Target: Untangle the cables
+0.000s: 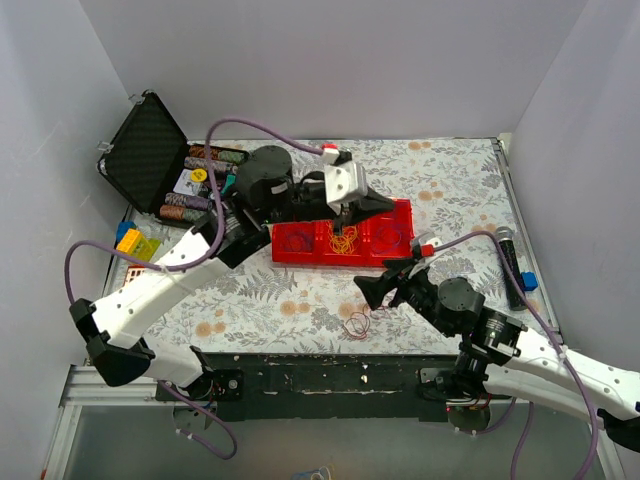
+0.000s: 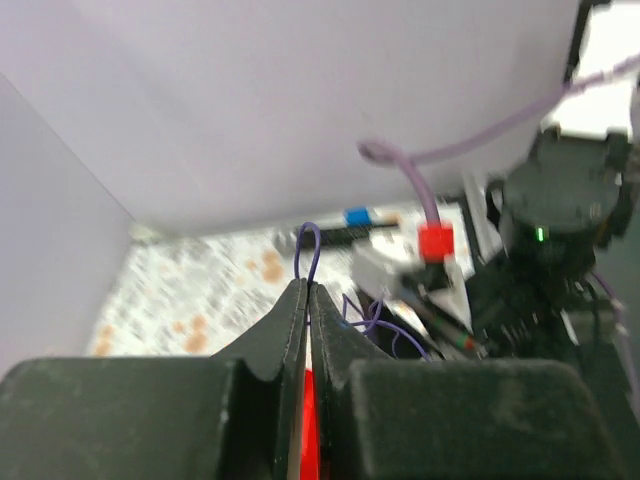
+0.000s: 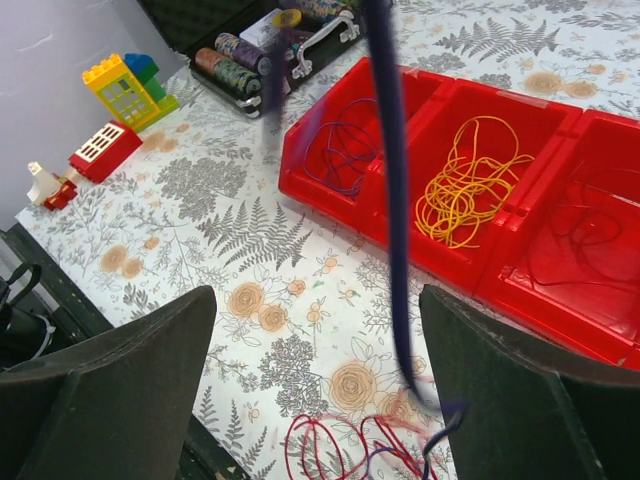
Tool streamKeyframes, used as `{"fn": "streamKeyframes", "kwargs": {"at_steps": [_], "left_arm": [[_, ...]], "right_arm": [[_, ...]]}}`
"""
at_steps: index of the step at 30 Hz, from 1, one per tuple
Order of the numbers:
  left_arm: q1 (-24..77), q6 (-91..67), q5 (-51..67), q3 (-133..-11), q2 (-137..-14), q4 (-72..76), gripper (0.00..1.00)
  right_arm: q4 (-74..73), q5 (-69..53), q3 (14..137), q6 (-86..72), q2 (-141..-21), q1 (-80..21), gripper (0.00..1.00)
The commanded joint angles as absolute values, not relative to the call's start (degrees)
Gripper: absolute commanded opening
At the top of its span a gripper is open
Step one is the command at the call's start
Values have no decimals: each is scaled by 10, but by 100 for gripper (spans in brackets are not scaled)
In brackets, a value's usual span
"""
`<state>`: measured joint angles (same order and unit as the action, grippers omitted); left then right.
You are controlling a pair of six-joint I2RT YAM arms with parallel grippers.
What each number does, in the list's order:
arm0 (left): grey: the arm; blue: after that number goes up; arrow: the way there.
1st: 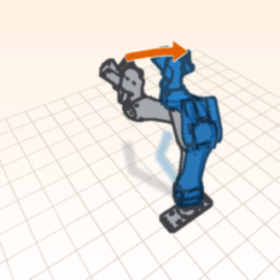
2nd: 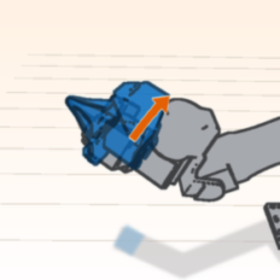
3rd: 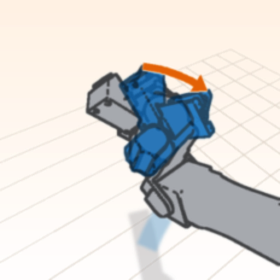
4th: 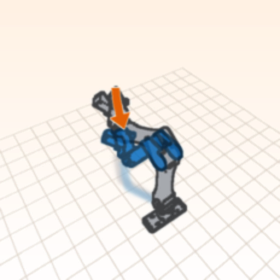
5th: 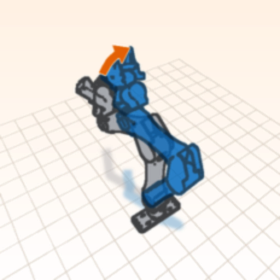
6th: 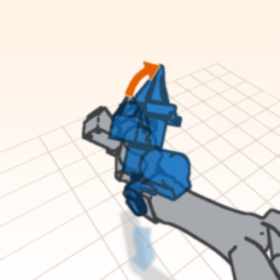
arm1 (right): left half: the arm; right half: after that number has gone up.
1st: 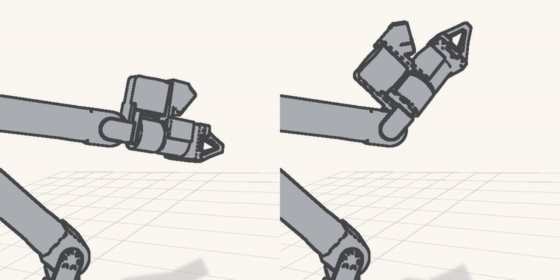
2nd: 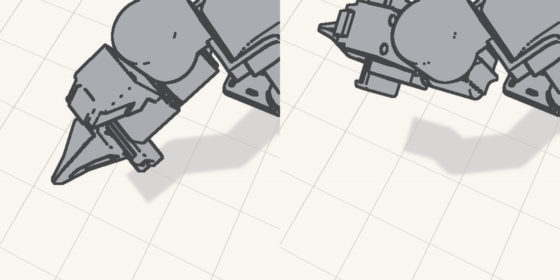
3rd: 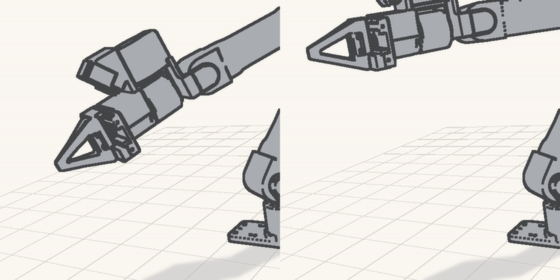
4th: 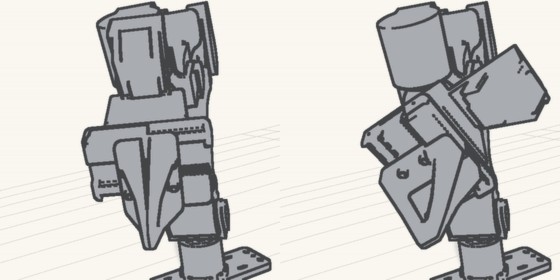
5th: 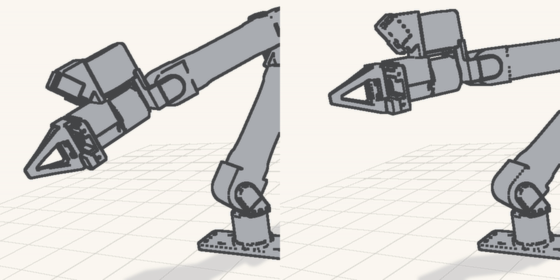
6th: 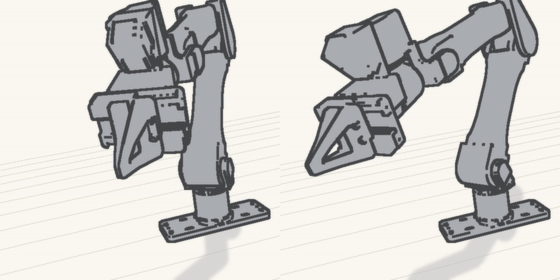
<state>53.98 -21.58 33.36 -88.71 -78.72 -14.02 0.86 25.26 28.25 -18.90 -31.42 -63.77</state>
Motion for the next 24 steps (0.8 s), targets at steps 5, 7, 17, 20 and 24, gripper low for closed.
{"fn": "streamKeyframes", "kwargs": {"at_steps": [5, 7, 17, 20, 24], "left_arm": [[542, -209, 309, -1069, -763, -113, 0], [542, -216, 305, -1102, -768, -108, 0], [542, -185, 226, -1177, -778, -11, 0], [542, -167, 217, -1193, -783, 14, 0], [542, -144, 223, -1202, -783, 17, 0]], "right_arm": [[99, 207, 226, -223, -336, -640, 92], [113, 193, 209, -236, -348, -639, 92], [149, 161, 105, -306, -380, -639, 93], [143, 163, 90, -315, -374, -640, 92], [95, 177, 118, -304, -339, -640, 91]]}}
